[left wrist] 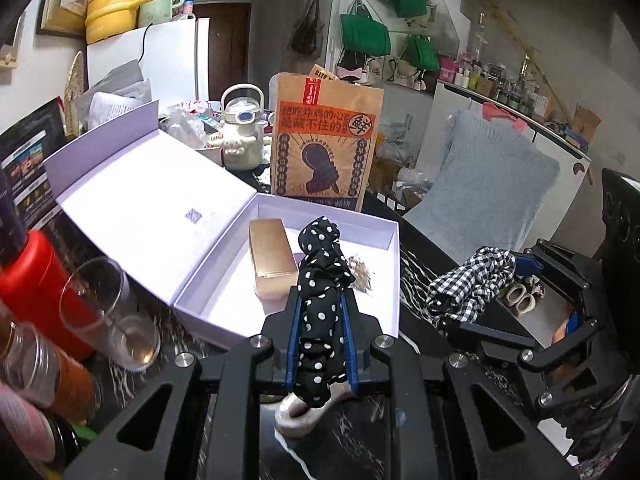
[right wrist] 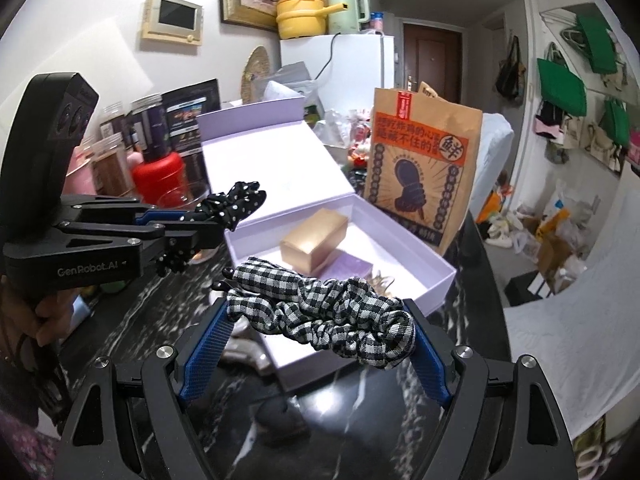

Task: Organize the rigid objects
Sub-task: 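Lower the polka-dot and gingham scrunchies into the lavender box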

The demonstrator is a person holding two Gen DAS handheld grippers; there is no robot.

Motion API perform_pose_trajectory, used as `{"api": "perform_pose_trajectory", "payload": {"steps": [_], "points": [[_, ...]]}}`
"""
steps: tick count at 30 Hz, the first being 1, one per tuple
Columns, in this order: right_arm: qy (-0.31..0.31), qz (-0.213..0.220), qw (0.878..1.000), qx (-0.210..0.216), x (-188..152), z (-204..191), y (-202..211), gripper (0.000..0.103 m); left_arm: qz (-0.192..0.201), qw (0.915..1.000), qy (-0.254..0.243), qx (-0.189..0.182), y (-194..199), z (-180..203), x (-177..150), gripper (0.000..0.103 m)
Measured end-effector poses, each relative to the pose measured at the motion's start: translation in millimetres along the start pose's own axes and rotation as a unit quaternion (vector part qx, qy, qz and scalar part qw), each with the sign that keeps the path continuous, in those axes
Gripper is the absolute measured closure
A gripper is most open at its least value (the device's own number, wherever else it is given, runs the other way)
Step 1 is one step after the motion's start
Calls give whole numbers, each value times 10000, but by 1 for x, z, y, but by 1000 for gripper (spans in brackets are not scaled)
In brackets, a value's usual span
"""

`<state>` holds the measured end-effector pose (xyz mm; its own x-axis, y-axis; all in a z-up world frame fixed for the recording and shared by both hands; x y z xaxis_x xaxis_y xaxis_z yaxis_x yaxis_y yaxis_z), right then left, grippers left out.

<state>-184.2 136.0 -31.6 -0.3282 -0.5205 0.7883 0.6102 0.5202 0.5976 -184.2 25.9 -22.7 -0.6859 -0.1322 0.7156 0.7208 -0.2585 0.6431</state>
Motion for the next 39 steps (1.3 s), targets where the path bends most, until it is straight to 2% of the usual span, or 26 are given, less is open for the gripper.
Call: {"api": "perform_pose_trajectory", "payload": {"steps": [9,12,25,28,32,39], "points": [[-141,-134,9997,-151,13,26,-27,20,-23,9998,170,39,-29,-14,18,85],[-238,-91,9997,-71,18,30,-35,20,26,9997,151,172,-36,-19,24,85],[-415,-201,9986,-240,35,53,-78,20,-93,9984,285,488,-77,-45,45,85],[-555,-192,9978,-317,37,59,-88,20,-30,9974,229,689,-85,-49,55,85],[-669,-257,9965,-425,37,66,-101,20,-86,9971,361,670,-98,-55,62,85],[-863,-350,9933,-683,36,81,-119,20,-227,9951,363,888,-115,-69,61,85]]}}
Point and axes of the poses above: each gripper's, at about its wrist camera, not at the fingertips, and y roughly against the way its jaws point, z to its right, x to its top, the point moved 9 cm from there along -y, roughly the way its jaws point, and after that the axes turned 13 degrees about y, right-handed, at the moved point
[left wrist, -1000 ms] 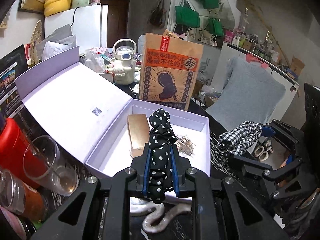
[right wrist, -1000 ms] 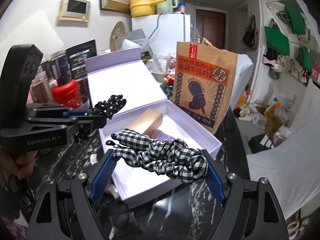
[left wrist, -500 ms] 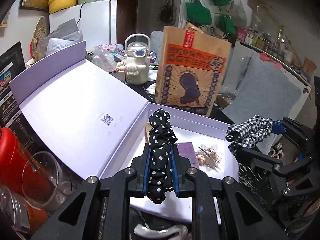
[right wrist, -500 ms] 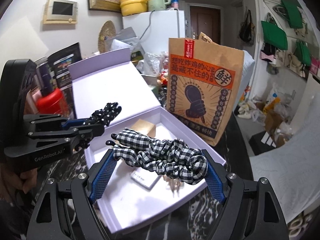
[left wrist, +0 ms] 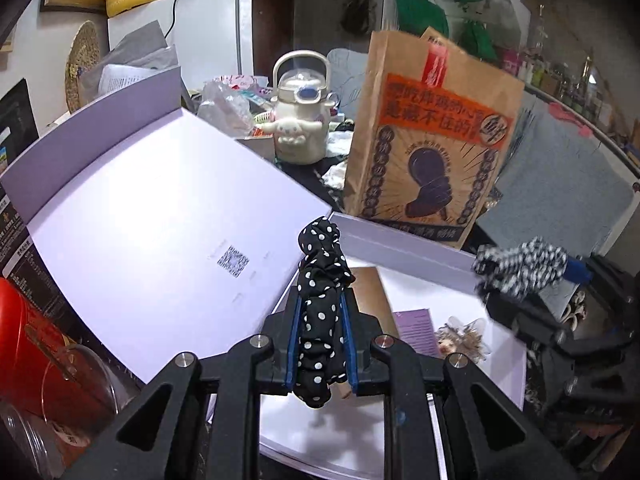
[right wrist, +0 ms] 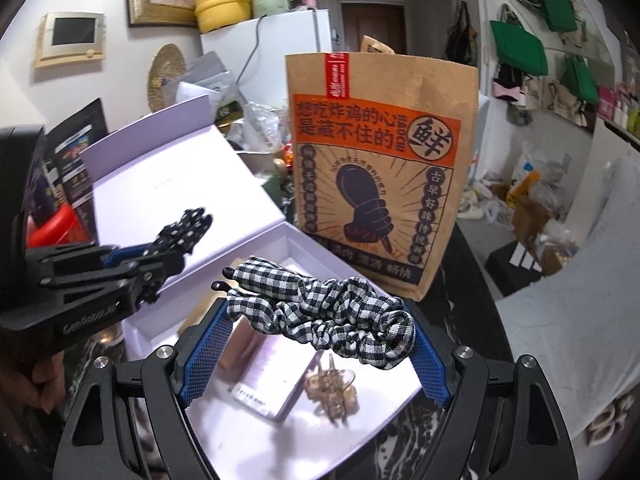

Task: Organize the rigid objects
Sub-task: 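Lower the polka-dot and gingham scrunchies into the lavender box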

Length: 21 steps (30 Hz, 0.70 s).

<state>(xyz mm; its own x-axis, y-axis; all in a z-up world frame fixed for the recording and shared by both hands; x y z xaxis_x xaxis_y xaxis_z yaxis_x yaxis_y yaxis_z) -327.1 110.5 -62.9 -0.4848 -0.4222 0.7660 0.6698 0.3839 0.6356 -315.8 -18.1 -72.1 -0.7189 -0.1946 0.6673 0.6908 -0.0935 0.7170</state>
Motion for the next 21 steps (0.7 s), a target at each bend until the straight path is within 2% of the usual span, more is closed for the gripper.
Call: {"api": "perform_pose_trajectory", "payload": {"steps": [3,6,11,15,17,21], "points": [[-142,-16,9999,-49,-2,4,-11,20,-126,9999,30,59,-8,-7,-4,85],[-191,-188,9996,-39,-10,3,-22,20,-245,9993,49,294,-19,-14,-6,85],[-246,-332,9991,-14,-22,3,-33,20,-451,9987,67,210,-31,-12,-14,85],[-315,-375,9988,35,-28,3,-37,20,-675,9972,59,319,-43,-12,-23,85],[-312,-447,9985,45,-31,3,-40,20,-763,9955,40,561,-50,-15,-26,85],[-134,-595,9981,18,-38,-4,-44,20,-884,9946,5,547,-59,-6,-34,85]]}}
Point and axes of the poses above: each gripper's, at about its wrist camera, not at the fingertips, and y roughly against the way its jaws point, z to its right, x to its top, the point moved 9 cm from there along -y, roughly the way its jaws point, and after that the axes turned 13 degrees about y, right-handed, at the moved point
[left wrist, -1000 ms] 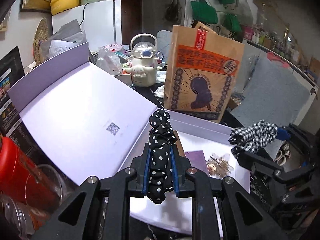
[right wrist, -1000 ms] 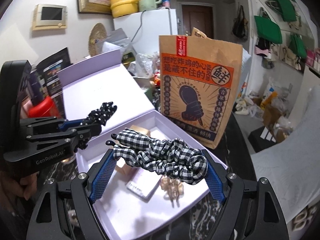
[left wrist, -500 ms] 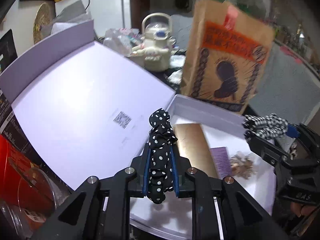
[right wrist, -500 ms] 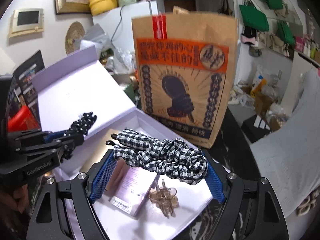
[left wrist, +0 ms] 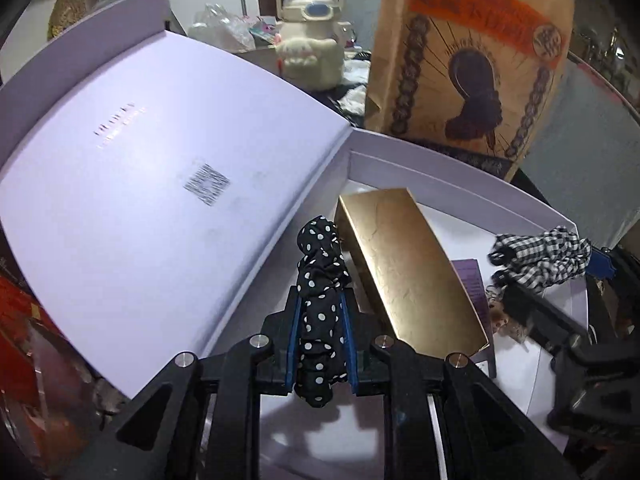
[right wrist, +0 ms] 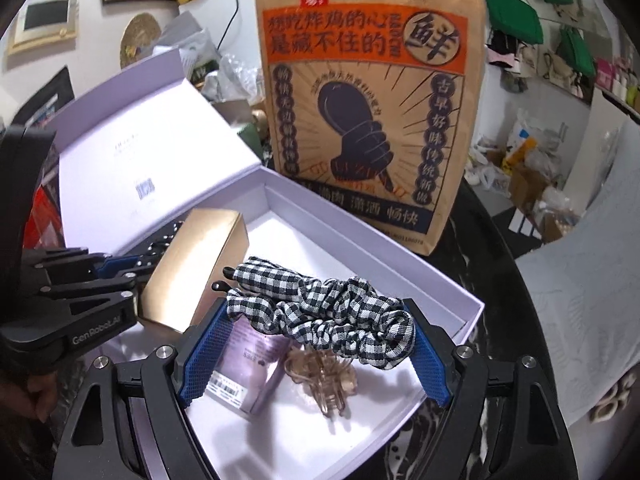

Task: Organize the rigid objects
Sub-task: 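Lower the polka-dot and gingham scrunchies into the lavender box, then open both tools and withdraw them from the box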

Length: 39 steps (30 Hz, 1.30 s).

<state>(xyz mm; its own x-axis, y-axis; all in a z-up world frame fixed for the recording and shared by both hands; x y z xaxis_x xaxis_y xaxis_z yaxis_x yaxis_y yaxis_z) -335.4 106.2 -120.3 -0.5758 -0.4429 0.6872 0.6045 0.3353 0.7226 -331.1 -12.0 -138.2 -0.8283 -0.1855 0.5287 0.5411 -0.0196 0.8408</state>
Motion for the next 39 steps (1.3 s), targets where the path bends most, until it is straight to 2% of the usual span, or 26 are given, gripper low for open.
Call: {"api": "perform_pose_trajectory", "payload": {"steps": [4,11,13,16,17,18,29,39], "points": [[111,-43,9999,-37,-3,-6,-1,19,-9,9993,-137,338,-3,3,-3,85],[245,-31,9995,-214,-4,-6,1,17,-139,9990,-251,333,-1,8,-5,84],[230,-33,9996,-185,-5,-5,1,16,-159,9989,-213,383,2,7,-7,75],[195,-10,9996,-225,-6,-3,4,14,-199,9989,-162,390,4,8,-9,43],[155,4,9996,-246,-6,-1,6,14,-199,9990,-161,369,5,10,-9,28],[130,18,9996,-251,-6,0,8,13,-182,9992,-140,312,7,11,-10,22],[-12,232,9993,-302,-3,9,37,11,66,10000,-1,-61,49,20,-18,22],[-35,388,9983,-423,-4,7,72,11,329,9993,53,-187,86,22,-25,22]]}}
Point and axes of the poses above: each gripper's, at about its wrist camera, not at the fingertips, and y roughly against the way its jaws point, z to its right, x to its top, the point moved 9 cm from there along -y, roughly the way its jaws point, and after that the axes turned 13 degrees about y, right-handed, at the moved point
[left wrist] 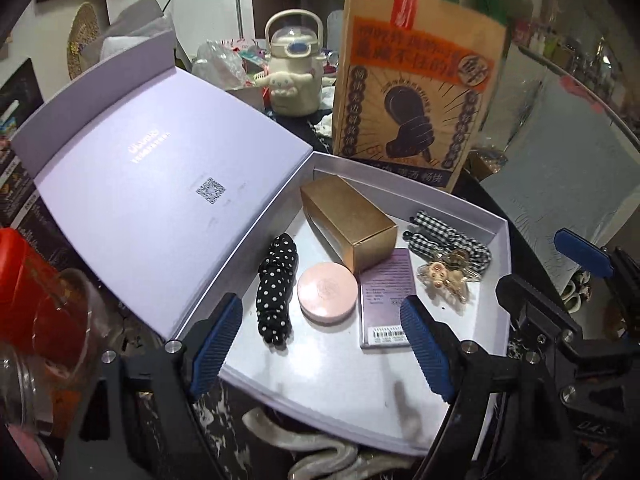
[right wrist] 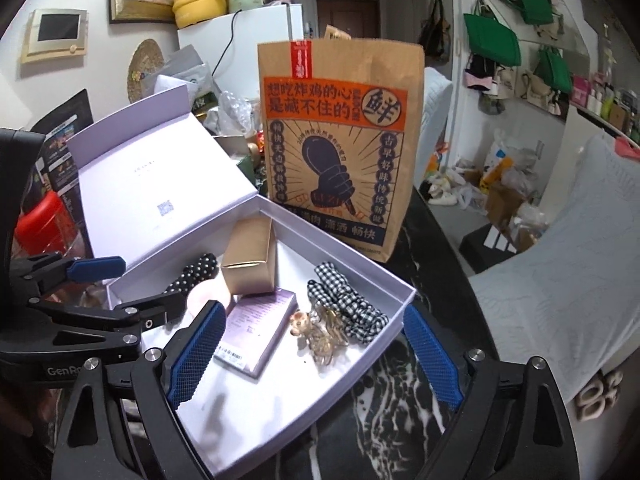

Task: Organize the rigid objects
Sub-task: 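Open both tools and withdraw them from the box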

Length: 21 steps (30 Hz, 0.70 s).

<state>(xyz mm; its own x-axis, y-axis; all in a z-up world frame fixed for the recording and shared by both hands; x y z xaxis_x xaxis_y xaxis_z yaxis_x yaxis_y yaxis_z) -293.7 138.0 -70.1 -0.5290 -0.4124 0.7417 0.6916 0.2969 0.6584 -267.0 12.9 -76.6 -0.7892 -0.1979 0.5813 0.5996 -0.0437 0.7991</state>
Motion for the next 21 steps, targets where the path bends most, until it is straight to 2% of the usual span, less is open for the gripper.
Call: {"api": "perform_pose_trajectory", "payload": {"steps": [7,13,21], "points": [[-33,161,9999,5,-2,-5,28,11,244,9997,52,-47,18,0,-7,22],[25,281,9996,34,-9,-16,53,11,424,9990,91,-66,50,-1,-20,22],[35,413,9991,17,-22,-22,85,10,557,9984,110,-80,76,0,-39,22]]}}
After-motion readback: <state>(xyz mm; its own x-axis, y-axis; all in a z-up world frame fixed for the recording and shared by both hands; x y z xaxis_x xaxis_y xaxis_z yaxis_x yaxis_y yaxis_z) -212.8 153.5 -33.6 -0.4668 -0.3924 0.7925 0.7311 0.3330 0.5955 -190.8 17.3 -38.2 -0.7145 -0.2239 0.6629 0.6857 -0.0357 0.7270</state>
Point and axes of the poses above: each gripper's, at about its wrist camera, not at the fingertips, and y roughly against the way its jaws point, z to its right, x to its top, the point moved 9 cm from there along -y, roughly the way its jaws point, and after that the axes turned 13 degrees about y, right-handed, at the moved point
